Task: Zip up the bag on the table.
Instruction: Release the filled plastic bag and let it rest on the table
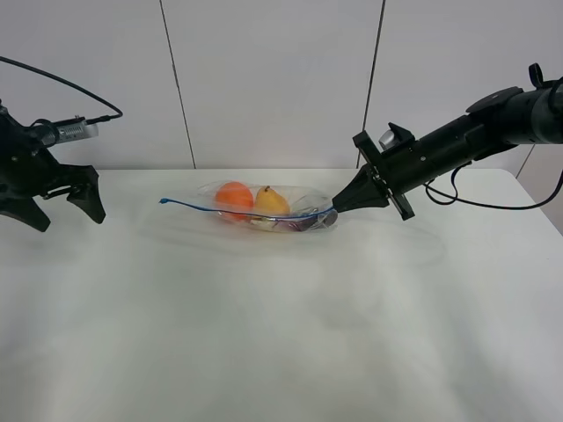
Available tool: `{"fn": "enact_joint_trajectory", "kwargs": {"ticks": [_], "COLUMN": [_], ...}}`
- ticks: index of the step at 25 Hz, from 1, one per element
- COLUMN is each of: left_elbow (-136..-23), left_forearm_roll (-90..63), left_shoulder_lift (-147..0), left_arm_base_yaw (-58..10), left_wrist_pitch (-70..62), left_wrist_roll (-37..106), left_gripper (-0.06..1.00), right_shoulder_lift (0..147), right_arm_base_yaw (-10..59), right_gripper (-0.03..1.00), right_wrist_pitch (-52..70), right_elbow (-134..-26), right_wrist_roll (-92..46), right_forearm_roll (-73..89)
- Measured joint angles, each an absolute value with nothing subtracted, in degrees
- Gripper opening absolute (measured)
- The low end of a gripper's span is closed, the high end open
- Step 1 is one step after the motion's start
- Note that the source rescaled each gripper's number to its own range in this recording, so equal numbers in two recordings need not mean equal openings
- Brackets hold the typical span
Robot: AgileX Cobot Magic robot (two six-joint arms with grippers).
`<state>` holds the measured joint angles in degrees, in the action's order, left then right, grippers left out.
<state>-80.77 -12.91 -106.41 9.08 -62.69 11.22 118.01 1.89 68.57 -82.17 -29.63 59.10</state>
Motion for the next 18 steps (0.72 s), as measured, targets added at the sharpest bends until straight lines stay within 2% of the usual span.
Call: {"fn": "enact_joint_trajectory", "kwargs": {"ticks": [4,11,18], "left_elbow": [-80.84,-80.91,-79.59], "left_forearm_roll": [-11.95,-5.14,-4.40], "left_shoulder_lift": [-106.20,-103.86,-102.00], "left_arm_base_yaw": [8.55,1.90,1.76], "left_wrist_pitch": [-68.53,-69.40,-69.40], "left_wrist_roll": [10.28,6.66,6.19], "left_gripper": [1.00,1.00,1.00], "right_shoulder_lift": [118.01,118.01,118.01], "right_arm_base_yaw": [1.89,1.89,1.89], "right_gripper": [0.00,0.00,0.00], "right_wrist_pitch": [68.63,68.86,68.96], "right_elbow": [-82.17,-82.17,-82.17], "right_wrist_roll": [-29.63,-29.63,-29.63], "right_forearm_roll": [59.10,59.10,59.10]}}
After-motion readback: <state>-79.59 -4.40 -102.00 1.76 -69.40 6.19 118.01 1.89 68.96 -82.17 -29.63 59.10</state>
